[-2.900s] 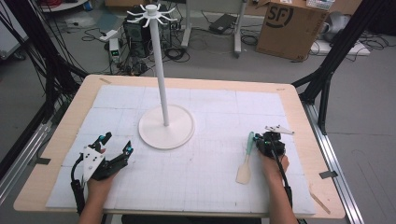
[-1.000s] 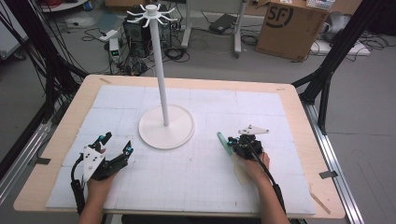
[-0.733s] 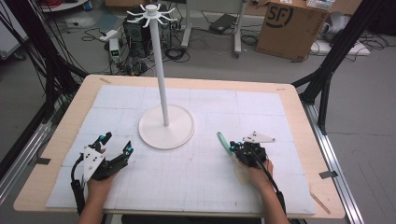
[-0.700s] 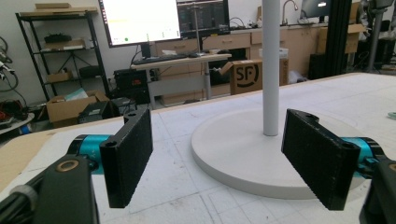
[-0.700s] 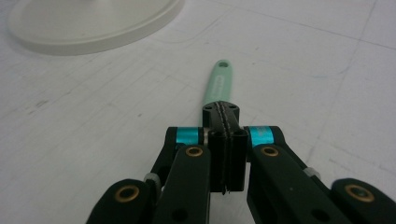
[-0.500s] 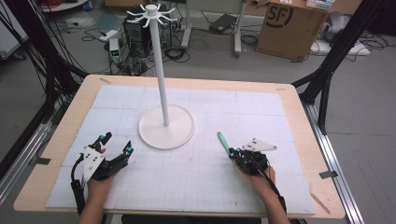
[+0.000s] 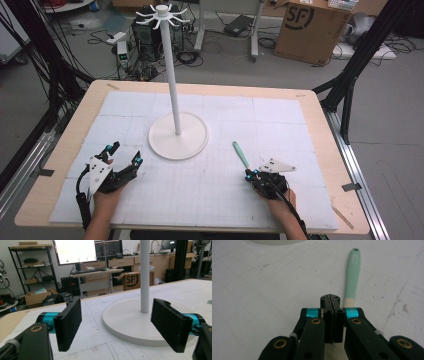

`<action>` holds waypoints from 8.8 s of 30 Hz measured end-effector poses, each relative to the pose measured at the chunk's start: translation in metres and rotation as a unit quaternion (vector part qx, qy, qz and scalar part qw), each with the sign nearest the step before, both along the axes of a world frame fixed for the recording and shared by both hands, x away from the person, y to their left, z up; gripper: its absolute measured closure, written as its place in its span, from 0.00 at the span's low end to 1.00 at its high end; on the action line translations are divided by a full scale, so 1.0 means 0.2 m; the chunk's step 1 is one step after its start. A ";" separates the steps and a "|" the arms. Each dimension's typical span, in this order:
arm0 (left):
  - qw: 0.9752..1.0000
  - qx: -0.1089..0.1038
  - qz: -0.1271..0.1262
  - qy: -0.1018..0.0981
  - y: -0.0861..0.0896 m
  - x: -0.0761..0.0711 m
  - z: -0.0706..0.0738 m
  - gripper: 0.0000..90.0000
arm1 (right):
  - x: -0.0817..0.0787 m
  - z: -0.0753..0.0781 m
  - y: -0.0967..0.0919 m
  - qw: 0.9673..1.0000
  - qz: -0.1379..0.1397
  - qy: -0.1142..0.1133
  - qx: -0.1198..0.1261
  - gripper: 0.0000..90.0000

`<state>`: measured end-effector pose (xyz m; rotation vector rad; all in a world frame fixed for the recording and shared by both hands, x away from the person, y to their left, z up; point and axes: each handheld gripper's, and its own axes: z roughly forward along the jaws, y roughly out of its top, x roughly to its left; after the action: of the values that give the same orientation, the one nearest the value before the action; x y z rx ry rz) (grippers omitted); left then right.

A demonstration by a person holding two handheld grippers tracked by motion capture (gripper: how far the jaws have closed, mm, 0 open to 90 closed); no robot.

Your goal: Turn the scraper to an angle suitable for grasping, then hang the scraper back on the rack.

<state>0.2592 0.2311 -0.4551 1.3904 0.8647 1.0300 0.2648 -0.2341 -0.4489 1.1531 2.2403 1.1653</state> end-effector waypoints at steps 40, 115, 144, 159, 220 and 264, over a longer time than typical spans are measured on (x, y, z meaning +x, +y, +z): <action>1.000 -0.002 0.000 0.000 0.00 0.00 0.00 0.28 | 0.05 0.00 -0.17 0.998 -0.055 0.028 -0.018 1.00; 1.000 0.016 0.004 -0.002 -0.02 0.00 0.00 0.28 | -0.04 0.00 -0.39 0.950 -0.211 -0.224 0.060 0.23; 1.000 0.020 -0.002 0.001 -0.02 0.00 0.00 0.28 | -0.02 0.00 -0.38 0.955 -0.209 -0.206 0.048 0.25; 1.000 0.006 0.005 0.008 -0.01 0.01 0.00 0.29 | -0.03 0.00 -0.40 0.951 -0.214 -0.212 0.067 0.24; 1.000 0.022 0.000 0.000 -0.02 0.00 0.00 0.29 | 0.18 0.00 -0.22 0.999 0.047 -0.010 -0.023 0.54; 1.000 0.024 0.000 -0.001 -0.02 0.00 0.00 0.29 | 0.21 0.00 -0.23 0.999 0.037 0.024 -0.028 0.83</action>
<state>0.2593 0.2264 -0.4549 1.4286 0.8438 1.0574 0.3070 -0.2807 -0.4493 1.0973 2.3544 1.1066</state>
